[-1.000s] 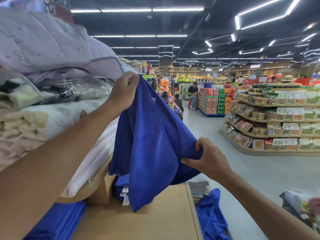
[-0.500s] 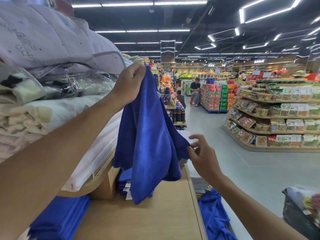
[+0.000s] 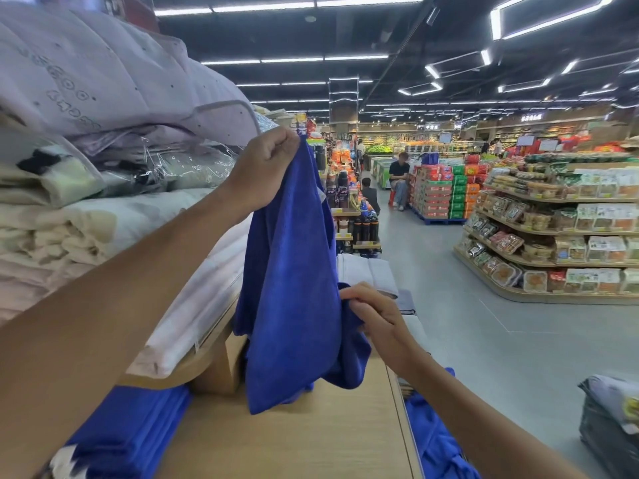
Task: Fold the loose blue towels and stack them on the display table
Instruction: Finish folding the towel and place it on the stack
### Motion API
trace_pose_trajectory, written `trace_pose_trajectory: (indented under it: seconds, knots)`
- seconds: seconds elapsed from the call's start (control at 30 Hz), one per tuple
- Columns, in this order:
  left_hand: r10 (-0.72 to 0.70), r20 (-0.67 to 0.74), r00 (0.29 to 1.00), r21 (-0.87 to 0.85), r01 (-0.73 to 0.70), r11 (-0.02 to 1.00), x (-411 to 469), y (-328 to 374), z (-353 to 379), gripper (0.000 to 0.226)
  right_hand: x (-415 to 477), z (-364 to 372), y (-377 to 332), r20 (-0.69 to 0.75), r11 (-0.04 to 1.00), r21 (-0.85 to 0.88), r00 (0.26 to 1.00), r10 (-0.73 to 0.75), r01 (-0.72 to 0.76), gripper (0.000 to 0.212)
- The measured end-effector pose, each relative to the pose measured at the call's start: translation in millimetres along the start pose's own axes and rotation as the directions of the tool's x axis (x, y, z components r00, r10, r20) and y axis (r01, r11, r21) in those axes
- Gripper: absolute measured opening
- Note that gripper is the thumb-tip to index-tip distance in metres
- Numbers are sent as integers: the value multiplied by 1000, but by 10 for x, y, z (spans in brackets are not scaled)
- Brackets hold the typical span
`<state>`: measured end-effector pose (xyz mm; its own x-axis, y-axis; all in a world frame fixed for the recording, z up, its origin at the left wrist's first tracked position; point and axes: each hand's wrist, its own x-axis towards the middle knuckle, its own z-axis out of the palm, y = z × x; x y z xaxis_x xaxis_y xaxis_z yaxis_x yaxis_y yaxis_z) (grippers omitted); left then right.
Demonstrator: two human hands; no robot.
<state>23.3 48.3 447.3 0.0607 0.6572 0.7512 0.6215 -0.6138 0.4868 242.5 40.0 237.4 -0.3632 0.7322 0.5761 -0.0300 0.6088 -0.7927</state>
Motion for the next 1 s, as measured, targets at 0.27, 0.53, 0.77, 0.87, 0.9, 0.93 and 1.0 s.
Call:
trace_pose_trajectory:
  seconds: [0.27, 0.53, 0.77, 0.87, 0.9, 0.93, 1.0]
  knots:
    - [12, 6, 1000, 106, -13, 994, -108, -71, -48, 30, -57, -304, -10, 170, 965, -264, 984, 53, -7, 11]
    - [88, -136, 987, 250, -52, 967, -528, -214, -66, 21, 24, -1128, -307, -37, 790, -613, 999, -1, -22, 35]
    - [123, -247, 961, 233, -64, 970, -1137, -285, 121, 18, -110, -1400, -448, 62, 676, -731, 977, 205, -96, 19]
    - [47, -262, 964, 160, -5, 987, -1365, -323, 206, 17, -185, -1380, -454, -64, 589, -795, 986, 157, -145, 37]
    - [9, -273, 962, 124, 26, 992, -1440, -338, 226, 17, -213, -1385, -458, -92, 593, -790, 987, 135, -155, 40]
    - [-22, -285, 958, 99, 52, 994, -1516, -355, 243, 15, -244, -1397, -463, -92, 616, -771, 986, 138, -159, 40]
    - [-51, -307, 950, 84, 80, 993, -1663, -379, 267, 13, -297, -1442, -479, -15, 718, -673, 974, 227, -178, 27]
